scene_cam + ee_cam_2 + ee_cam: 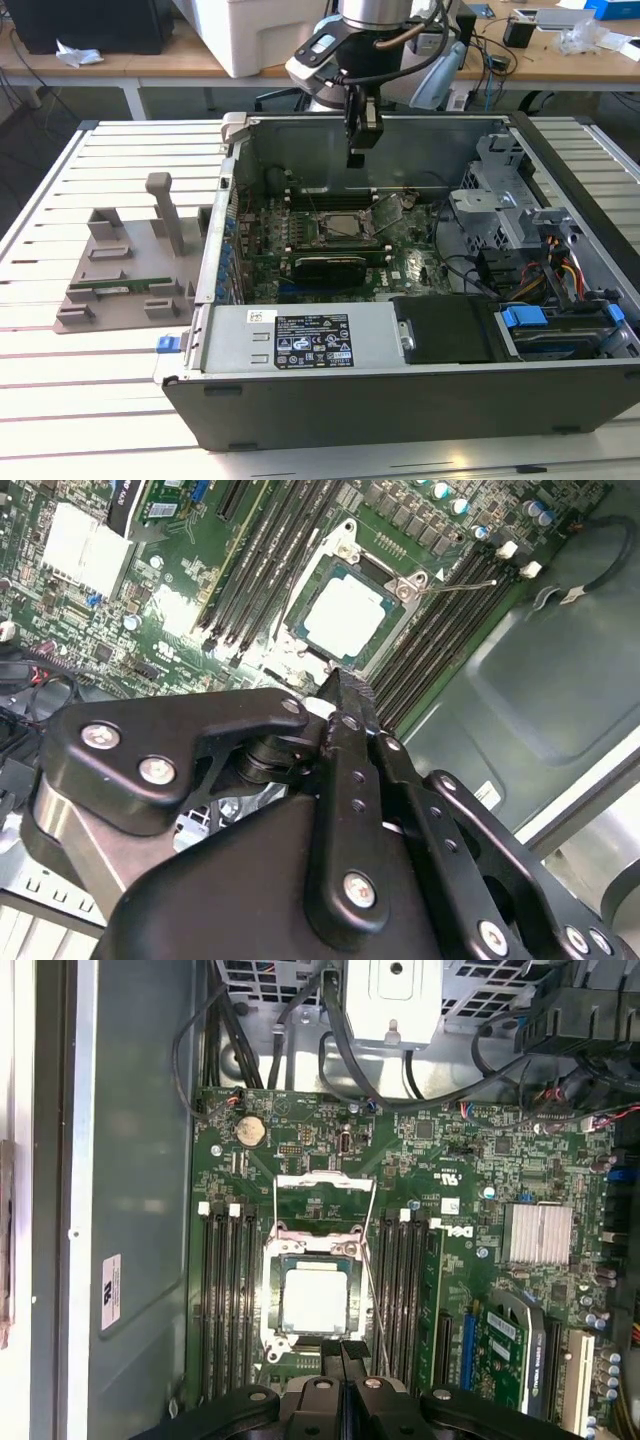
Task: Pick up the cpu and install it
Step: 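Close the cpu cover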
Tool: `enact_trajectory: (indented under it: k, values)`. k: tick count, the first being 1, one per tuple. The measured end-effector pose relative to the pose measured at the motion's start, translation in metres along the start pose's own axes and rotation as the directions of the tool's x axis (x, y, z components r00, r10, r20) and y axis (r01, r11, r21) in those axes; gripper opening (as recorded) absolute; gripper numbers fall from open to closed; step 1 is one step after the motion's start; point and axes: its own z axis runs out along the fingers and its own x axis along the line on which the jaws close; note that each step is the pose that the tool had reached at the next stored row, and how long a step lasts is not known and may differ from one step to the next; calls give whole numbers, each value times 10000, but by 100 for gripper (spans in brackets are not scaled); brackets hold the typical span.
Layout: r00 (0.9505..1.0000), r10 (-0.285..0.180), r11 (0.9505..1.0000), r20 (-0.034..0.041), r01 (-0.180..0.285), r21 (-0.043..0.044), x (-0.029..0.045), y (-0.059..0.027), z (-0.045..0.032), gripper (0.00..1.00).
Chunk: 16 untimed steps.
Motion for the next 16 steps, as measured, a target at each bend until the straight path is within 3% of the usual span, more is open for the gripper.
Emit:
enact_trajectory:
  k: [2, 16]
  values:
    - [10000, 0, 10000, -1, 0, 0, 0, 12, 0, 11]
    - [10000, -1, 10000, -2, 1, 23, -13, 538, -3, 11]
